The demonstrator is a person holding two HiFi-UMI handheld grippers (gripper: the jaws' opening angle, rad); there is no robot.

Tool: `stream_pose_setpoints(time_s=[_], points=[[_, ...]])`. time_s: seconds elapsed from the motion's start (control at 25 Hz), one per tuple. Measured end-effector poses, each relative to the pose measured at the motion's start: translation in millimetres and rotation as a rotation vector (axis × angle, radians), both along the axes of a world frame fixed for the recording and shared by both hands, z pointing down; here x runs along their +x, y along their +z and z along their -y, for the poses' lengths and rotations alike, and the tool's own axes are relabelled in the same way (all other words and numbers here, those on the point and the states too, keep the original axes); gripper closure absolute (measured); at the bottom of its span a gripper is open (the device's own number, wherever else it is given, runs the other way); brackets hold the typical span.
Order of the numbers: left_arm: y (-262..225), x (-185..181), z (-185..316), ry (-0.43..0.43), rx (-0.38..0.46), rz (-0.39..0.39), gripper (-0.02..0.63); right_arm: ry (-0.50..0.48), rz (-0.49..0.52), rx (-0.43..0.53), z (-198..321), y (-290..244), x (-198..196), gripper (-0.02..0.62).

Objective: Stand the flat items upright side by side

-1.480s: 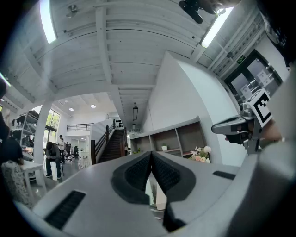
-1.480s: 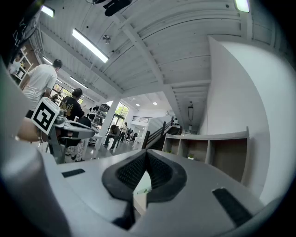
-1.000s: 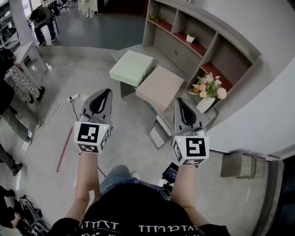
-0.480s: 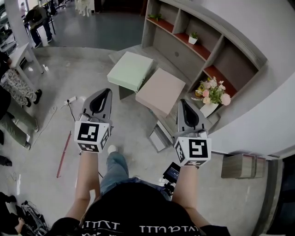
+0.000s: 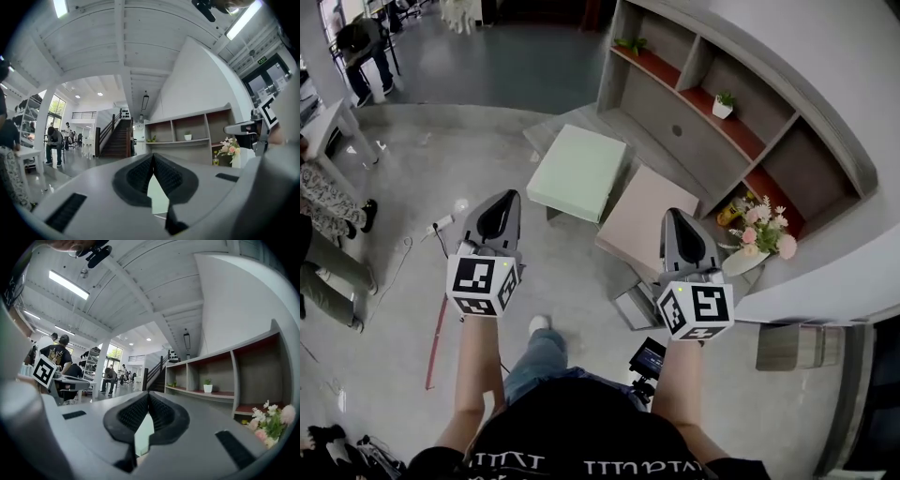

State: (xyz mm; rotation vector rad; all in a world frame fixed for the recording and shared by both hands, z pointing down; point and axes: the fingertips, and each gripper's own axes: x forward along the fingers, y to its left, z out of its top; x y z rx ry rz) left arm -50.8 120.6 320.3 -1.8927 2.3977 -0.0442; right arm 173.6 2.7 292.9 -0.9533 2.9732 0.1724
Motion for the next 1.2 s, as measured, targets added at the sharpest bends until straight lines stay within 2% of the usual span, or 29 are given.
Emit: stream_pose_setpoints(time_s=[0.24,0.52,0.68,0.84,0.92,0.96,1.0,1.08,1.12,1.2], points=[[9.9,-88.8,41.8,0.039,-0.028,-0.043,0.594,0.010,-0.031,-0.024,32.2,10.4,-83.3,0.580],[20.9,-171.3,79.6,0.091,-0.047,-0.117,0.594,0.070,-0.047,-0.047,63.3,17.7,-150.5,0.580],[38.0,-194.7,97.3,0.115,-0.067,-0.173,0.594,0.088,-0.091,-0.058,74.7,26.7,-173.7,0.580],[52.1,-205.1,111.2,0.135,-0.086,-0.214,0.594,0.102,-0.128,-0.063,85.3,35.1,-184.8,0.580],[61.9,-206.7,119.6,0.162,-0.114,-0.263,0.588,0.108,-0.137,-0.073,90.8,39.9,-188.0,0.580],[66.6,-207.2,124.6,0.180,-0.131,-0.295,0.514,0.112,-0.141,-0.077,93.6,41.4,-189.7,0.580],[70.4,-208.1,129.9,0.195,-0.144,-0.328,0.359,0.115,-0.144,-0.079,96.8,42.2,-191.4,0.580],[74.6,-213.2,140.9,0.200,-0.152,-0.384,0.178,0.121,-0.141,-0.082,104.5,42.3,-194.5,0.580],[76.2,-216.3,146.4,0.197,-0.152,-0.406,0.129,0.124,-0.139,-0.085,109.0,42.6,-195.7,0.580],[82.3,-219.4,158.4,0.214,-0.166,-0.446,0.100,0.132,-0.139,-0.091,119.0,45.3,-197.3,0.580]])
